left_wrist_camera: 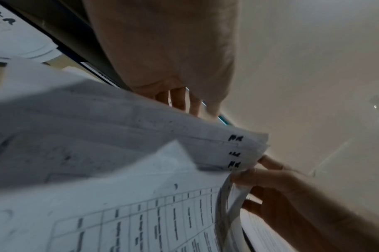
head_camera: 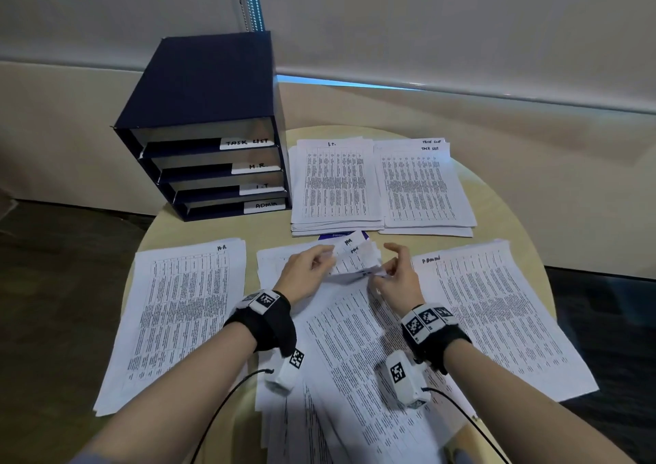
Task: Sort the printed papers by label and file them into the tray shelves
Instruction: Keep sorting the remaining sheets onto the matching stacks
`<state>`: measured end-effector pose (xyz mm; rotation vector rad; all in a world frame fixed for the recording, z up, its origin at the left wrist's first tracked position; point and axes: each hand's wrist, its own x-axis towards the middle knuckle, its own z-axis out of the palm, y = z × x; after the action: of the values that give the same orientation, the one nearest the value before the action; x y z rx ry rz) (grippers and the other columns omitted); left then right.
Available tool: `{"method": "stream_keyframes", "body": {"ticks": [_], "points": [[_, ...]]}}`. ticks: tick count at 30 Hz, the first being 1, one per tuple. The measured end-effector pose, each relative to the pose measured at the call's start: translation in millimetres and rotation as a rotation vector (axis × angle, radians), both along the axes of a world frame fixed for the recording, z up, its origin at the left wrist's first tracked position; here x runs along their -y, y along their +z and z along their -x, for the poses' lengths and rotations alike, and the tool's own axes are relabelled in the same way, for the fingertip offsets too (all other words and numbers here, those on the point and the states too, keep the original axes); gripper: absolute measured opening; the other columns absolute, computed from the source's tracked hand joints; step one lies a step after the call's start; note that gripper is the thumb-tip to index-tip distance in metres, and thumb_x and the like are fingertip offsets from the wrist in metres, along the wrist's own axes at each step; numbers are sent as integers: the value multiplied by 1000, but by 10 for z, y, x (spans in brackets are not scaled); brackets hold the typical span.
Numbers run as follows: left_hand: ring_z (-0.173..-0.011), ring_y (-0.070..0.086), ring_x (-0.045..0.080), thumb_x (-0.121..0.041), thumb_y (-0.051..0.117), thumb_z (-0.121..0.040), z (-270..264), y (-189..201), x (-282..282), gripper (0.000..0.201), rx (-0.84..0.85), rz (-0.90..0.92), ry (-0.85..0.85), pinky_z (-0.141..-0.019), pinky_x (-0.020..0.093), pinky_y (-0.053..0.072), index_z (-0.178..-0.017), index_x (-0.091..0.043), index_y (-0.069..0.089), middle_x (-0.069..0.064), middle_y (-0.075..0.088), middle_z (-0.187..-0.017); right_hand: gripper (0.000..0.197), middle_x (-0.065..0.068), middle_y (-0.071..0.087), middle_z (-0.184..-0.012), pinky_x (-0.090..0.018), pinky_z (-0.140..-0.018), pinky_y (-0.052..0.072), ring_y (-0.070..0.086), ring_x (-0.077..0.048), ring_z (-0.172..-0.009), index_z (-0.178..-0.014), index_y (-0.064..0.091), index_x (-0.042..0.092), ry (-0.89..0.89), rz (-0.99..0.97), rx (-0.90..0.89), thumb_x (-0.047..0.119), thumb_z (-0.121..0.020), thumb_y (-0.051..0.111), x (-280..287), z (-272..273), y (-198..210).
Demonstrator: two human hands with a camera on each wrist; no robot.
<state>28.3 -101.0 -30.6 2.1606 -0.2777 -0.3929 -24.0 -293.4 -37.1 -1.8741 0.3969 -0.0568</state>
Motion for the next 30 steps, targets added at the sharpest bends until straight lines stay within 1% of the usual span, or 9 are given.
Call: {"method": "stream_keyframes", "body": {"ticks": [3, 5, 11, 16, 19, 22, 25, 28, 30], "points": [[-83, 62, 14, -35, 67, -89, -55, -55, -6, 14, 20, -39, -49, -74, 29, 47, -94, -24, 74, -6, 71, -87, 52, -2, 53, -76, -14, -49, 43, 49, -12, -61, -119, 48, 20, 83, -9, -18, -7, -76, 58, 5, -21, 5], [-79, 62, 16, -36, 70, -86, -69, -59, -7, 16, 43, -60, -54, -73, 34, 49, -82, -21, 74, -5, 70, -80, 31, -4, 61, -82, -14, -52, 43, 51, -11, -62, -102, 61, 14, 110, 49, -32, -5, -78, 56, 6, -52, -33], [-107, 47, 9, -34, 53, -96, -159, -56, -25, 30, 115, -133, 14, -92, 24, 35, -120, -18, 60, -5, 48, -115, 17, -5, 59, -83, -18, -67, 38, 53, -17, -80, -77, 66, 15, 70, 151, 12, 0, -78, 60, -1, -34, -106], [-74, 56, 23, -21, 64, -81, -181, 1, 42, 13, 241, -374, -77, -63, 33, 38, -72, -13, 61, 1, 62, -75, 29, 5, 39, -93, -25, -90, 42, 44, -19, -100, -69, 65, 27, 43, 115, -51, -1, -73, 65, 36, 3, -109], [-69, 52, 21, -26, 64, -89, -135, -16, 30, 25, 479, -388, -278, -68, 33, 37, -69, -13, 57, -2, 54, -69, 29, 2, 40, -103, -11, -85, 34, 38, -16, -107, -70, 65, 23, 19, 149, -5, -6, -70, 63, 62, 29, -89], [-63, 48, 19, -36, 51, -94, -80, -32, -5, 33, 639, -398, -404, -67, 32, 39, -68, -16, 54, -4, 50, -65, 36, 0, 50, -114, -27, -97, 34, 43, -15, -112, -65, 60, 27, 64, 108, 29, -9, -69, 63, 75, 44, -56], [-59, 45, 16, -43, 38, -96, -4, -15, -55, 41, 672, -372, -399, -63, 29, 37, -68, -18, 54, -6, 48, -63, 24, 0, 64, -90, -28, -82, 44, 57, -9, -85, -71, 62, 18, 118, -14, 18, -5, -78, 63, 55, 67, 28], [-57, 43, 12, -57, 29, -96, 75, 129, -129, 51, 325, -289, -174, -58, 31, 39, -73, -20, 55, -1, 51, -67, 10, -1, 58, -67, -18, -52, 41, 49, 0, -52, -77, 58, 8, 127, -12, 54, 7, -87, 61, 49, 62, 180], [-60, 47, 12, -70, 27, -89, 51, 235, -268, 53, 147, -251, -75, -62, 33, 46, -77, -26, 55, 1, 57, -72, 11, -2, 55, -65, -17, -47, 38, 47, -4, -50, -77, 55, 8, 75, -59, 80, 5, -87, 59, 96, 24, 289]]}}
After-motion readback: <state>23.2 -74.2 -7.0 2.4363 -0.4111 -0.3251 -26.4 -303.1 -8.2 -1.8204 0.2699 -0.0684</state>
